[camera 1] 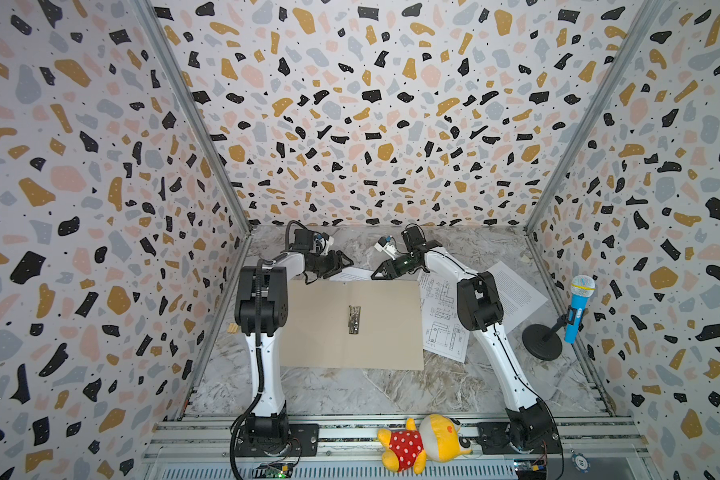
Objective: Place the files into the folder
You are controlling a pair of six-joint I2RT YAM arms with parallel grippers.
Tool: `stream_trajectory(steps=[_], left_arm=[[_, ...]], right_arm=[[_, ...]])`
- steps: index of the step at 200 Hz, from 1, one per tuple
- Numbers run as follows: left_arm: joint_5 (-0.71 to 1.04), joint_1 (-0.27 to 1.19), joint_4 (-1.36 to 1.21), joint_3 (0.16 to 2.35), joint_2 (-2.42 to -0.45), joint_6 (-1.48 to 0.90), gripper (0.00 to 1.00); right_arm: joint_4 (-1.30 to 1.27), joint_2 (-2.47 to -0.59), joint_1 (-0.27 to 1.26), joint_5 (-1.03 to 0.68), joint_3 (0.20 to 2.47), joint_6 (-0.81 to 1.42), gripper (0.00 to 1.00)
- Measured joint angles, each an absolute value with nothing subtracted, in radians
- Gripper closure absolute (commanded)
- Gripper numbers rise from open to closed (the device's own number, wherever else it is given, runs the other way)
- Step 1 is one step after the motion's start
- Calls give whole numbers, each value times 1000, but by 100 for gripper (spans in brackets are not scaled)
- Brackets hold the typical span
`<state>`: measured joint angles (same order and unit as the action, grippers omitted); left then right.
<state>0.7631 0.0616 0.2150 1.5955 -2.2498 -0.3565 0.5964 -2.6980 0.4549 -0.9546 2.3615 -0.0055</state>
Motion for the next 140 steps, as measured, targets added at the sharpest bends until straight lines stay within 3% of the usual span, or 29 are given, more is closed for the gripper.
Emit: stream_trajectory(steps=[49, 140], left_arm=[[763, 62, 215, 1596, -2250, -357, 32], [763, 62, 210, 1596, -2250, -361, 32]], right_arm=[[592, -2698, 461, -958, 2361, 14, 57], [584, -2698, 466, -907, 2361, 55, 78]])
